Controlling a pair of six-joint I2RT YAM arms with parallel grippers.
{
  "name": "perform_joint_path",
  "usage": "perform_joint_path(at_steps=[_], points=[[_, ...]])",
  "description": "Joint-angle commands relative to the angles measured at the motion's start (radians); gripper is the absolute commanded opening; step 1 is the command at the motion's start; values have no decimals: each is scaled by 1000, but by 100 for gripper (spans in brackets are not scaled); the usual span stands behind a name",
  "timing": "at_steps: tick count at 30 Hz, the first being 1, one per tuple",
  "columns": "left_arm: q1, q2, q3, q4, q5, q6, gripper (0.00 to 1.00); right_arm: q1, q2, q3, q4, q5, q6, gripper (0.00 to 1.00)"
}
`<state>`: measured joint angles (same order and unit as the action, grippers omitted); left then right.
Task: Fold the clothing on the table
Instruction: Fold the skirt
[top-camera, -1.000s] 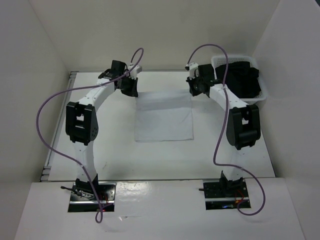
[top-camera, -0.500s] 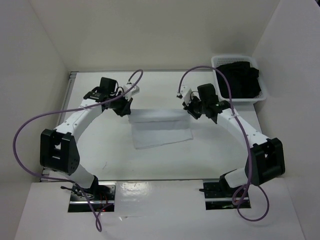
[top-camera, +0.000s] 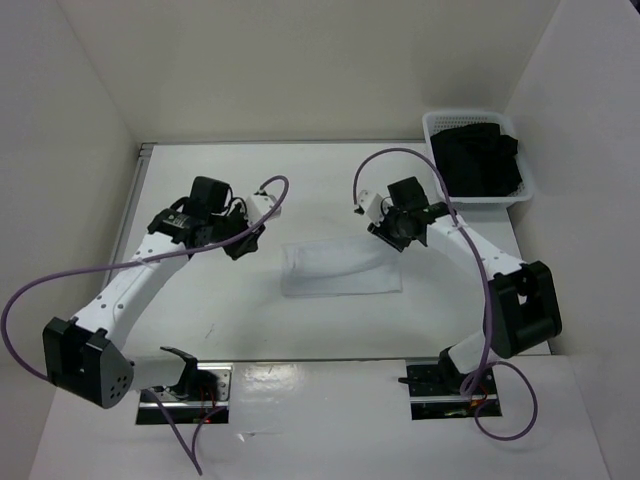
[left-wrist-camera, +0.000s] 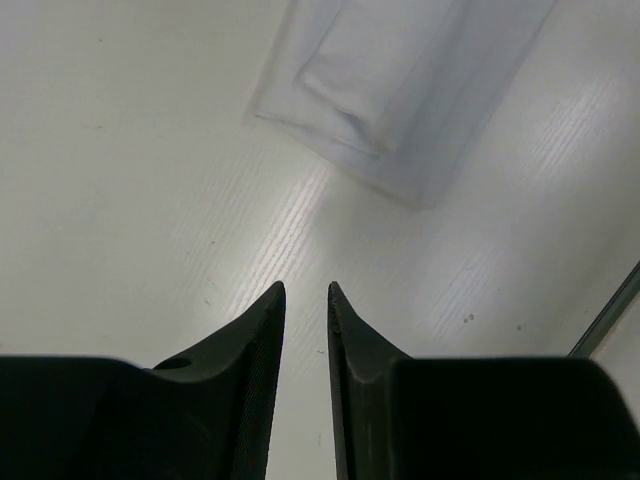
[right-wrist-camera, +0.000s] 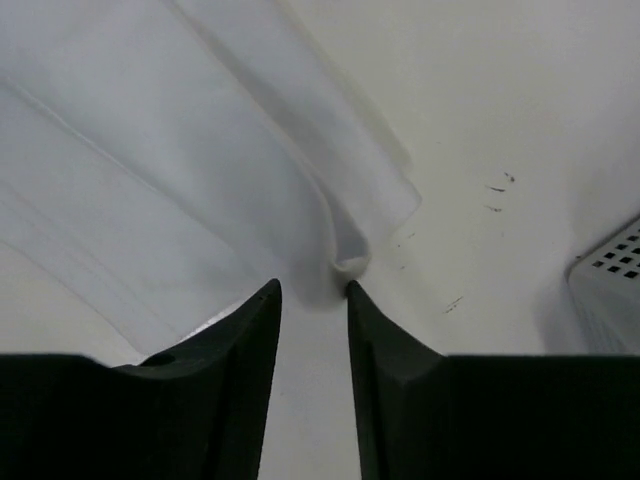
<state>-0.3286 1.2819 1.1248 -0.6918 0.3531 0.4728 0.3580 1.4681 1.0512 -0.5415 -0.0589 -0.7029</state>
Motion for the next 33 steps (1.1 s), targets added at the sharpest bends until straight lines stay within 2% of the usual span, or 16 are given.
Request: perform_joint_path(at_steps=[1, 4, 5, 7, 13, 15, 18, 20, 22, 23, 25, 29, 33], points=[[0, -45, -13, -12, -12, 0, 31, 15, 29, 35, -93, -15, -20, 40], [0, -84, -23, 6, -40, -31, 32, 62, 38, 55, -227, -59, -76, 56], [0, -105, -32, 17, -40, -40, 32, 79, 50, 55, -271, -71, -90, 58], [0, -128, -43, 32, -49, -77, 32, 143, 61, 55, -376, -84, -99, 60], [43, -213, -43, 75, 15, -180, 43, 235, 70, 90, -569, -262, -139, 60], [43, -243, -43, 98, 4, -218, 46, 278, 70, 99, -569, -272, -139, 63], [57, -265, -33, 98, -28, -270, 53, 279, 49, 119, -462, -263, -81, 65], [83, -276, -63, 121, -77, -304, 63, 279, 37, 119, -355, -221, -55, 68], [102, -285, -74, 139, -129, -327, 78, 279, 37, 128, -272, -181, -23, 74], [121, -276, -74, 140, -141, -347, 90, 279, 37, 128, -206, -161, -23, 77], [147, -248, -62, 121, -161, -370, 100, 279, 73, 164, -167, -136, -23, 84], [229, -208, -72, 107, -218, -404, 100, 257, 211, 262, -167, -136, -43, 90], [240, -162, -63, 107, -272, -428, 100, 223, 355, 343, -186, -145, -70, 90]])
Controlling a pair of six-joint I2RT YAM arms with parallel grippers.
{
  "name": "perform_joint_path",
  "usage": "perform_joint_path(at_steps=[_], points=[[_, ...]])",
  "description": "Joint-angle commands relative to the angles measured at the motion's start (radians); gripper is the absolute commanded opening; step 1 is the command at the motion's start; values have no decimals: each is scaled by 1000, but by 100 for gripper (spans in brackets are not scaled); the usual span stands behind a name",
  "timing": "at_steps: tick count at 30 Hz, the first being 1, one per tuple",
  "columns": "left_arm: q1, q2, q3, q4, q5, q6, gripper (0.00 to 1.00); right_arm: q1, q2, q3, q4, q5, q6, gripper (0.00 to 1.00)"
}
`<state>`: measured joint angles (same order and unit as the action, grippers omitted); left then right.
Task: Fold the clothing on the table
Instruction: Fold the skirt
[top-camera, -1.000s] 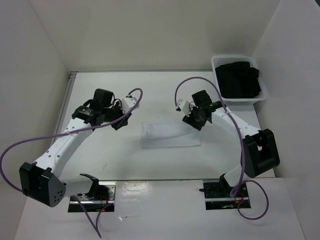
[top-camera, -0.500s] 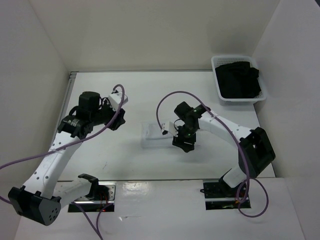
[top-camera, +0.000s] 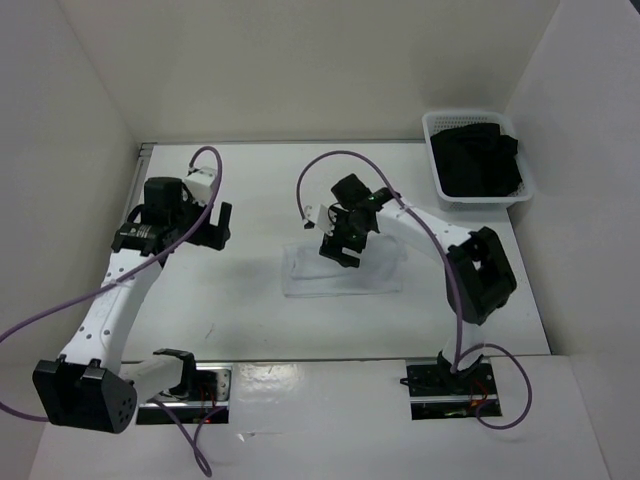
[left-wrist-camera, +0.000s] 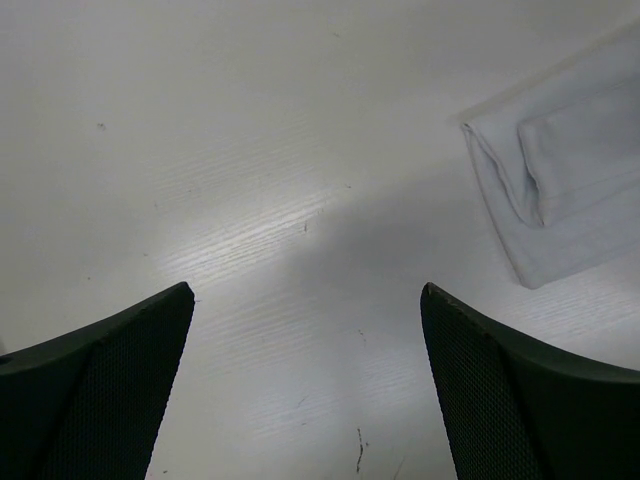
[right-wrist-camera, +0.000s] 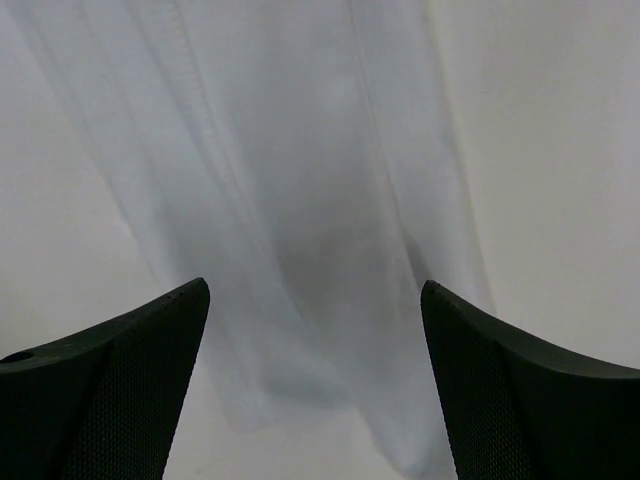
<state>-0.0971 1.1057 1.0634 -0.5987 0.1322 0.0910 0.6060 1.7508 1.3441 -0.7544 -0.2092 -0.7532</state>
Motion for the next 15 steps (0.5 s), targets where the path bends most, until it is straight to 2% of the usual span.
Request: perform_joint_path(at_steps=[1, 9, 12, 15], points=[[8, 14, -2, 14, -51, -46, 100, -25, 88, 50, 27, 5, -20, 90], [8, 25, -2, 14, -19, -46, 100, -64, 151, 66, 15, -15, -54, 90], [8, 43, -2, 14, -19, -46, 100, -83, 171, 85, 15, -24, -63, 85], [8, 43, -2, 14, -19, -37, 100, -92, 191, 95, 15, -35, -72, 74]])
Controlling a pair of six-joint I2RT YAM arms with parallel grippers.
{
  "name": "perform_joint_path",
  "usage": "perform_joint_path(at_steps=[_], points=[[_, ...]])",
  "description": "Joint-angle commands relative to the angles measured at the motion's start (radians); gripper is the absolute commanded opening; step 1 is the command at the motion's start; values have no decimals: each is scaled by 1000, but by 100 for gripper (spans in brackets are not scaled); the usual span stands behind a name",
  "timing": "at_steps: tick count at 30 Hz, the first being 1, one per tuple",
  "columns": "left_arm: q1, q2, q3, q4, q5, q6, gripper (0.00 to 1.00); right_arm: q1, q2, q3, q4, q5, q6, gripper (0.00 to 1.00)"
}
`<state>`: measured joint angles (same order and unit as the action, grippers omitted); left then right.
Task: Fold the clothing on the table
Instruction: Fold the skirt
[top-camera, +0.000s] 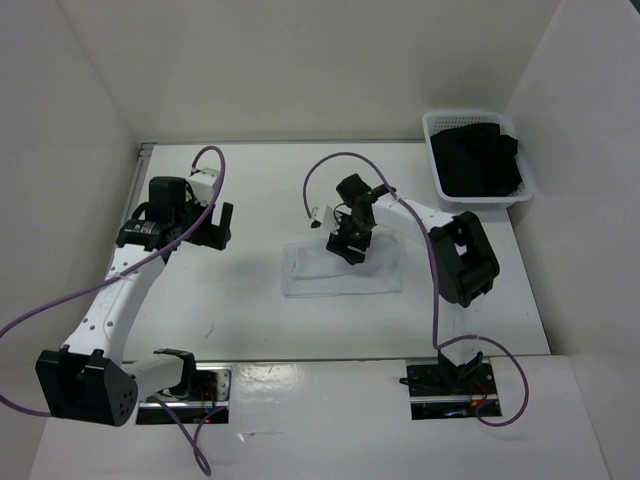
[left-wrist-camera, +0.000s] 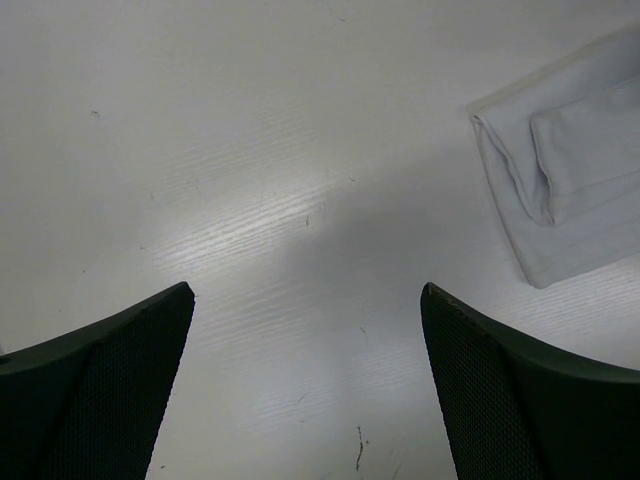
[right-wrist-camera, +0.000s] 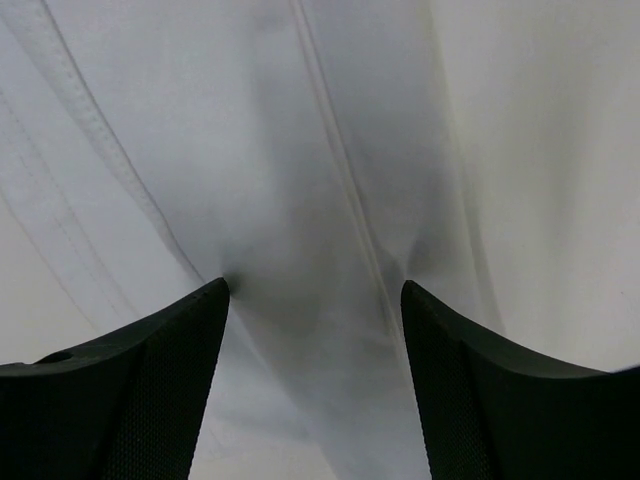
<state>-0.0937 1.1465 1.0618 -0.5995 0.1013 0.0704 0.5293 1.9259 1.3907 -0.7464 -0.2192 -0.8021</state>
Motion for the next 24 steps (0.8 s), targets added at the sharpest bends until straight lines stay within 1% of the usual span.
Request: perform_joint_path(at_steps=[1, 2, 4, 8, 9, 11, 12, 14, 15, 17, 19, 24], points=[[5, 2, 0, 15, 12, -17, 100, -15, 16, 48, 7, -25, -23, 74], [5, 2, 0, 15, 12, -17, 100, -15, 25, 48, -2, -25, -23, 71], [5, 2, 0, 15, 21, -17, 100, -15, 37, 48, -2, -25, -23, 69], [5, 2, 0, 15, 21, -17, 100, -15, 56, 57, -24, -25, -32, 58], [5, 2, 0, 15, 21, -17, 100, -15, 65, 70, -24, -25, -32, 46], [5, 2, 0, 15, 21, -17, 100, -15, 65, 80, -33, -35, -32, 32], [5, 2, 0, 15, 21, -17, 100, -15, 65, 80, -42, -35, -32, 20], [5, 2, 0, 15, 32, -17, 100, -15, 56, 80, -42, -35, -23, 12], [5, 2, 0, 15, 32, -17, 100, -15, 27, 80, -42, -35, -23, 7], [5, 2, 0, 15, 32, -17, 100, -15, 1, 68, -42, -35, -23, 3], [5, 2, 0, 15, 32, -17, 100, -15, -53, 48, -42, -35, -23, 0], [5, 2, 0, 15, 32, -17, 100, 38, -174, -15, -68, -35, -12, 0]])
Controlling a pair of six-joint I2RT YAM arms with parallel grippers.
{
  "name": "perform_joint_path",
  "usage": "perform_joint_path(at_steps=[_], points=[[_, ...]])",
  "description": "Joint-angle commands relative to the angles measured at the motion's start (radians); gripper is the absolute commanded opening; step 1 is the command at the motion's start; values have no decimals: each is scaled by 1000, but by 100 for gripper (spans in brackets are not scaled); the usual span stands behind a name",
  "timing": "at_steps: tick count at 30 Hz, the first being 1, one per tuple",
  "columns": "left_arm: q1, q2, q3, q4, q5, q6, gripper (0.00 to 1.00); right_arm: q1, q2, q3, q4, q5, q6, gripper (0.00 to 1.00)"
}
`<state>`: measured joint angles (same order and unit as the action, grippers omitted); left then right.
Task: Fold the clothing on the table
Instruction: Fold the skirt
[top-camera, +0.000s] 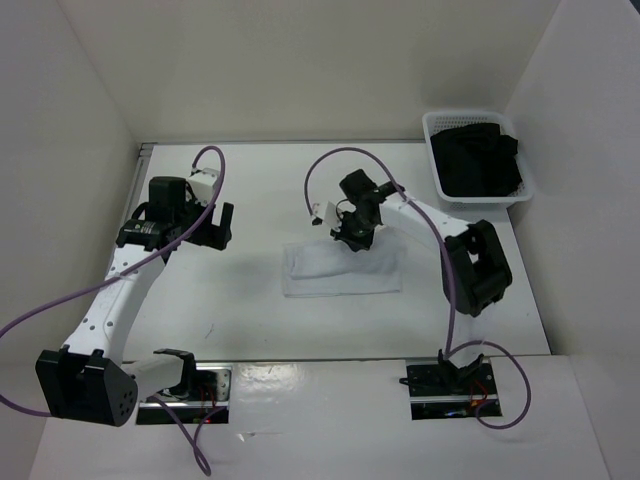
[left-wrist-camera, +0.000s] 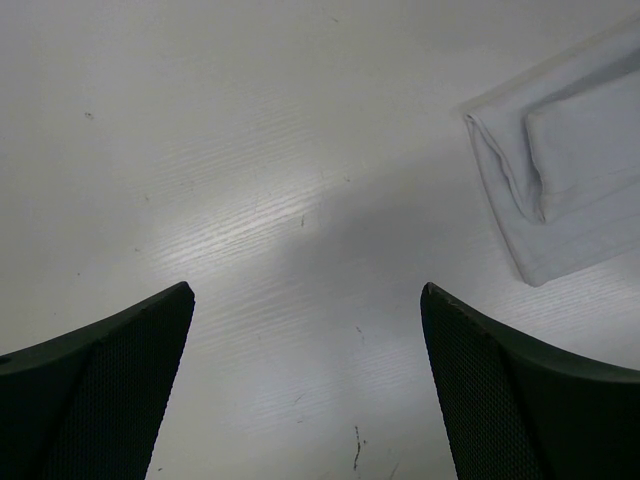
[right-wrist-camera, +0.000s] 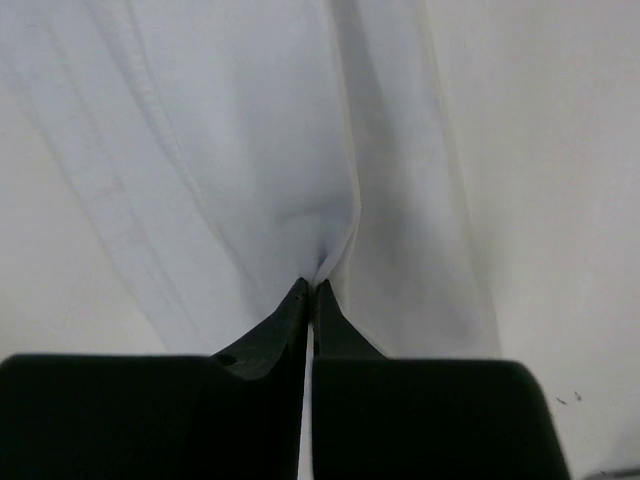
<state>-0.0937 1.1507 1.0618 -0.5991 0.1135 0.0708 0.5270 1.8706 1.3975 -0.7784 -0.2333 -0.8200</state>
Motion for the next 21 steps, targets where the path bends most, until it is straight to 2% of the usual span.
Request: perform_joint_path(at_steps=[1, 6, 8, 12, 15, 16, 21], points=[[5, -2, 0, 15, 20, -17, 100, 53, -155, -22, -47, -21, 5, 0], [5, -2, 0, 15, 20, -8, 100, 152, -225, -92, -126, -49, 5, 0], [5, -2, 0, 15, 20, -8, 100, 186, -237, -106, -159, -58, 5, 5], [5, -2, 0, 15, 20, -8, 100, 238, -225, -138, -269, -106, -25, 9], [5, -2, 0, 15, 20, -8, 100, 263, -199, -149, -311, -133, -36, 22], [5, -2, 0, 15, 20, -8, 100, 263, -185, -149, -334, -155, -45, 32], [5, -2, 0, 15, 20, -8, 100, 274, -172, -149, -393, -198, -68, 45]])
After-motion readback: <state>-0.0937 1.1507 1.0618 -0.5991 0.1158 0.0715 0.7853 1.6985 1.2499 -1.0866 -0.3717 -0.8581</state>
